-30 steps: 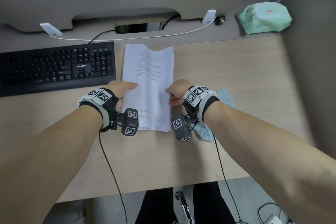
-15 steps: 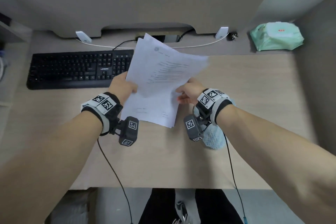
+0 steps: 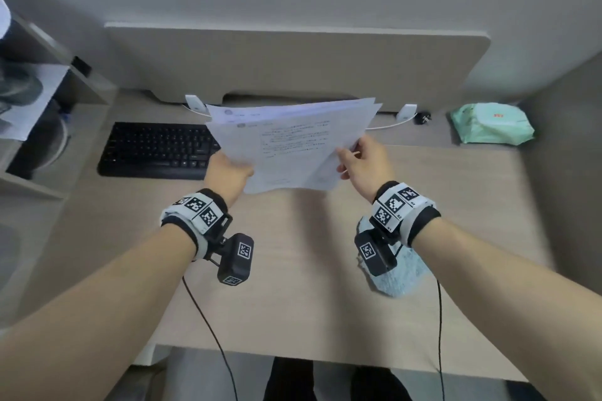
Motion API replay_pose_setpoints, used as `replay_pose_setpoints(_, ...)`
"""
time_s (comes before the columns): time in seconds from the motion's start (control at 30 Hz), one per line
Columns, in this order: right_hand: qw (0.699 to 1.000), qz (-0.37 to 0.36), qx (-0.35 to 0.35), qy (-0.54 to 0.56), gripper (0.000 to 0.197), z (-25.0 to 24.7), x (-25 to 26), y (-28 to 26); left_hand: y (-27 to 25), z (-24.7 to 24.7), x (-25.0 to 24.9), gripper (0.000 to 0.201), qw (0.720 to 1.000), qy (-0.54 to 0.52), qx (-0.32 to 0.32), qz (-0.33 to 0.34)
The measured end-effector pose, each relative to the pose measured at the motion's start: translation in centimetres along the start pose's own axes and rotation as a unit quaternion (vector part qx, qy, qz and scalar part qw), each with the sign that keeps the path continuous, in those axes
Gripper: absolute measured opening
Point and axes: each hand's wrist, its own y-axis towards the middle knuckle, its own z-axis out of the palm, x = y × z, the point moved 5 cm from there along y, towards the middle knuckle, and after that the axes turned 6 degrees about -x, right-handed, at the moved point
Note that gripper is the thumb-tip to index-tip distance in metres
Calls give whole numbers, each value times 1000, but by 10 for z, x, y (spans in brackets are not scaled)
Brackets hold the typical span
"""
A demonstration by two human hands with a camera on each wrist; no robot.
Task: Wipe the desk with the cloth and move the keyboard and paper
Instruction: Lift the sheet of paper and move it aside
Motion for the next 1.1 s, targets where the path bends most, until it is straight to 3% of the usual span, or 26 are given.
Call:
replay_pose_setpoints(0.23,998,18,14,-53,18,9,-20,-7,1,16,30,39,999,15,-1,-31)
replay_pose_setpoints(0.5,999,9,-24,-39,13,9,-25,-9,7,16,41,41,999,-21,-10,-38)
replay_pose_setpoints(0.7,997,45,-4,-62,9,10,-36,-8,3,29,48,30,998,23,39,-31)
replay_pose_setpoints(0.9,993,4,-67,-96,22,-46,-18,11,14,53,-4,28,997,55,58,14)
replay_pose_setpoints(1.0,987,14,-120,-104,31,-105,-19,21,7,99,-39,25,992,59,101,38)
replay_pose_setpoints(1.1,976,69,-149,-141,28,-177,-41,26,-14,170,-61,18,980,62,189,22)
